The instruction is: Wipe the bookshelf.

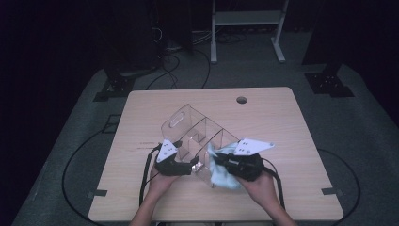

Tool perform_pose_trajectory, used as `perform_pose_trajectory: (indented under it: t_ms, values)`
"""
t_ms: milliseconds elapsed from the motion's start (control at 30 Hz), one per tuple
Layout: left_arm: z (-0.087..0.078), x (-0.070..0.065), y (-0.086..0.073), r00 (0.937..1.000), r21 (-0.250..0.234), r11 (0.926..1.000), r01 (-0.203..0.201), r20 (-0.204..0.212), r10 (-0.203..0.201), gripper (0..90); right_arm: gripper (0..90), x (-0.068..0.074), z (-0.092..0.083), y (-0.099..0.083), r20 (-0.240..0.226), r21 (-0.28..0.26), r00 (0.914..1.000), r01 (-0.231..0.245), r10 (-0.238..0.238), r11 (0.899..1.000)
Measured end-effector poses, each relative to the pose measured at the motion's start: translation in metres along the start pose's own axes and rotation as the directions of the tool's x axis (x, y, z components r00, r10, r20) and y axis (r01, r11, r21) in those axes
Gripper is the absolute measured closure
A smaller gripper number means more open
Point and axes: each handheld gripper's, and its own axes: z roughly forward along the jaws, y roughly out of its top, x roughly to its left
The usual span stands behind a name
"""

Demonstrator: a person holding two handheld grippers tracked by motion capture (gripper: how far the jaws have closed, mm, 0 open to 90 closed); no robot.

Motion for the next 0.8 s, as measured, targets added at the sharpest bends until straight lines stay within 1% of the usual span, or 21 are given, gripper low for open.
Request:
perform_pose_trajectory:
  t_ms: [67,100,133,167,200,233,267,300,367,400,433,467,500,567,700,733,767,800]
  values:
    - [0.000,0.000,0.000,1.0000,0.001,1.0000,-0.002,0.001,0.002,8.1,82.2,-0.016,-0.005,0.000,0.035,-0.012,0.9990,-0.028,0.028,1.000]
    - [0.000,0.000,0.000,1.0000,0.001,1.0000,-0.002,0.001,0.002,8.1,82.2,-0.024,-0.008,-0.001,0.052,-0.015,0.9973,-0.051,0.052,0.999]
    - [0.000,0.000,0.000,1.0000,0.001,1.0000,-0.002,0.001,0.002,8.1,82.2,-0.024,-0.008,-0.001,0.052,-0.015,0.9973,-0.051,0.052,0.999]
    - [0.000,0.000,0.000,1.0000,0.001,1.0000,-0.002,0.002,0.002,8.1,82.2,-0.041,-0.012,-0.003,0.079,-0.034,0.9927,-0.088,0.091,0.995]
    - [0.000,0.000,0.000,1.0000,-0.002,1.0000,0.000,0.002,0.000,8.1,82.2,-0.049,-0.013,-0.004,0.088,-0.042,0.9900,-0.107,0.111,0.993]
    - [0.000,0.000,0.000,1.0000,-0.002,1.0000,0.000,0.002,0.000,8.1,82.2,-0.049,-0.013,-0.004,0.088,-0.042,0.9900,-0.107,0.111,0.993]
    - [0.000,0.000,0.000,1.0000,-0.002,1.0000,0.000,0.003,0.000,8.1,82.2,-0.055,-0.015,-0.005,0.106,-0.046,0.9870,-0.117,0.121,0.992]
    - [0.000,0.000,0.000,1.0000,-0.001,1.0000,-0.002,0.003,0.002,8.1,82.2,-0.064,-0.017,-0.007,0.120,-0.057,0.9823,-0.138,0.144,0.989]
    - [0.000,0.000,0.000,1.0000,-0.001,1.0000,-0.002,0.003,0.002,8.1,82.2,-0.071,-0.018,-0.009,0.132,-0.059,0.9787,-0.151,0.158,0.987]
    - [0.000,0.000,0.000,1.0000,-0.001,1.0000,-0.002,0.003,0.002,8.0,82.2,-0.071,-0.018,-0.009,0.132,-0.059,0.9787,-0.151,0.158,0.987]
    - [0.000,0.000,0.000,1.0000,0.000,1.0000,-0.002,0.002,0.002,8.1,82.2,-0.076,-0.019,-0.010,0.142,-0.061,0.9754,-0.162,0.169,0.985]
    - [0.000,0.000,0.000,1.0000,0.000,1.0000,-0.002,0.002,0.002,8.1,82.2,-0.076,-0.019,-0.010,0.142,-0.061,0.9754,-0.162,0.169,0.985]
    - [0.000,0.000,0.000,1.0000,0.001,1.0000,0.000,0.001,0.000,8.1,82.2,-0.079,-0.019,-0.011,0.149,-0.063,0.9722,-0.172,0.180,0.983]
    - [0.000,0.000,0.000,1.0000,0.000,1.0000,0.000,0.001,0.000,8.1,82.2,-0.081,-0.020,-0.012,0.160,-0.065,0.9701,-0.175,0.183,0.983]
    - [0.000,0.000,0.000,1.0000,-0.001,1.0000,-0.001,0.001,0.001,8.0,82.3,-0.088,-0.021,-0.016,0.167,-0.060,0.9634,-0.202,0.210,0.977]
    - [0.000,0.000,0.000,1.0000,-0.001,1.0000,-0.001,0.001,0.001,8.0,82.3,-0.088,-0.021,-0.016,0.167,-0.060,0.9634,-0.202,0.210,0.977]
    - [0.000,0.000,0.000,1.0000,-0.002,1.0000,-0.001,0.002,0.001,8.0,82.4,-0.090,-0.022,-0.018,0.161,-0.064,0.9609,-0.217,0.225,0.974]
    - [0.000,0.000,0.000,1.0000,-0.002,1.0000,-0.001,0.002,0.001,8.0,82.5,-0.091,-0.022,-0.018,0.160,-0.067,0.9612,-0.217,0.225,0.974]
